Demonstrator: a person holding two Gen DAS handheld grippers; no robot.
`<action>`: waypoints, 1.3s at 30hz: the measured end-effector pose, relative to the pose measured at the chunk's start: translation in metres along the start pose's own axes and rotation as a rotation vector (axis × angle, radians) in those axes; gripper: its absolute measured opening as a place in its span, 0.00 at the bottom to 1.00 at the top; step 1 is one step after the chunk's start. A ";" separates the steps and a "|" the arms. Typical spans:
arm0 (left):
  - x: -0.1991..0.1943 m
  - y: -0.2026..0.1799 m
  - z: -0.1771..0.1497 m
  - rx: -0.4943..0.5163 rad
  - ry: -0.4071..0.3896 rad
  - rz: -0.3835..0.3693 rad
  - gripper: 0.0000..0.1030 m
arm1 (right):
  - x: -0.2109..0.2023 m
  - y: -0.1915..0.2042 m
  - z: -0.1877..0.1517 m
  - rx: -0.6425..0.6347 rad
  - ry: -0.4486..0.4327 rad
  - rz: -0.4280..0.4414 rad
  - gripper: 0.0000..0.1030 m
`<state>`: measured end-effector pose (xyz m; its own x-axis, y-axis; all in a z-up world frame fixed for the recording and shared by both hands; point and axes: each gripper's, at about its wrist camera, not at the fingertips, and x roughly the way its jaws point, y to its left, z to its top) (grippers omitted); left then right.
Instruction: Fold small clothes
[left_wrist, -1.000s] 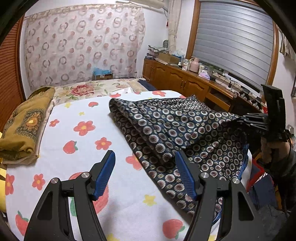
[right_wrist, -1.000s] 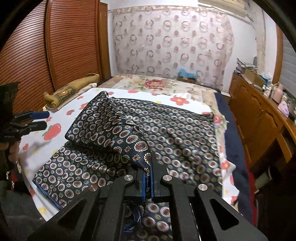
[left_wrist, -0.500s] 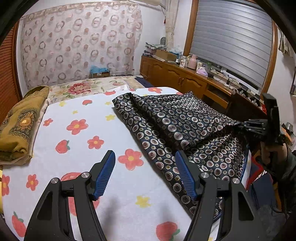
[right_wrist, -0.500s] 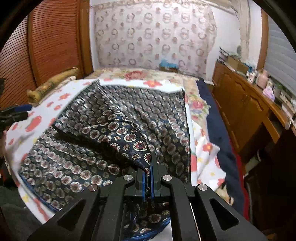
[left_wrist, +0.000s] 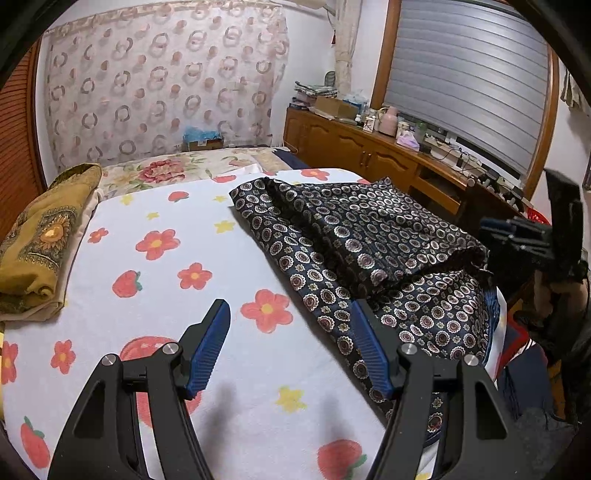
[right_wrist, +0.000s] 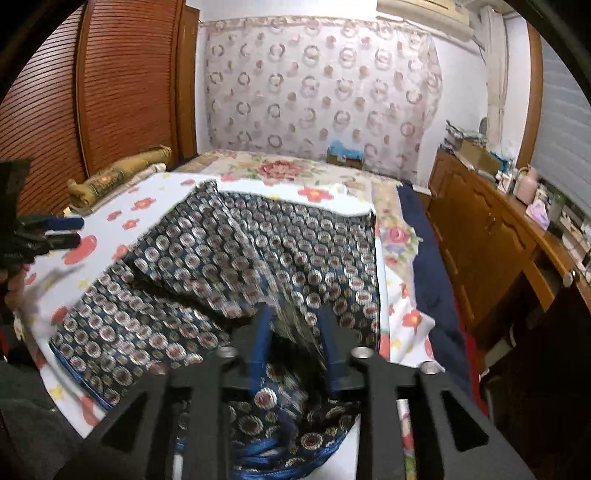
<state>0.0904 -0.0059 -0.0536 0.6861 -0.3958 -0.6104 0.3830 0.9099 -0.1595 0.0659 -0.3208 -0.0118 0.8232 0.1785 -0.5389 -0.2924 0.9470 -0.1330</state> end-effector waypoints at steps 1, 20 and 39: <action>0.000 0.000 0.000 0.000 0.000 -0.001 0.66 | -0.004 0.003 0.004 -0.001 -0.017 0.001 0.38; 0.019 0.001 -0.012 0.000 0.078 -0.014 0.66 | 0.046 0.118 0.048 -0.189 0.114 0.261 0.47; 0.017 -0.006 -0.015 0.006 0.071 -0.010 0.66 | 0.062 0.130 0.069 -0.238 0.153 0.298 0.07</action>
<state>0.0902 -0.0166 -0.0748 0.6369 -0.3950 -0.6621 0.3933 0.9051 -0.1616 0.1124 -0.1685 -0.0050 0.6087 0.3766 -0.6983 -0.6261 0.7686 -0.1312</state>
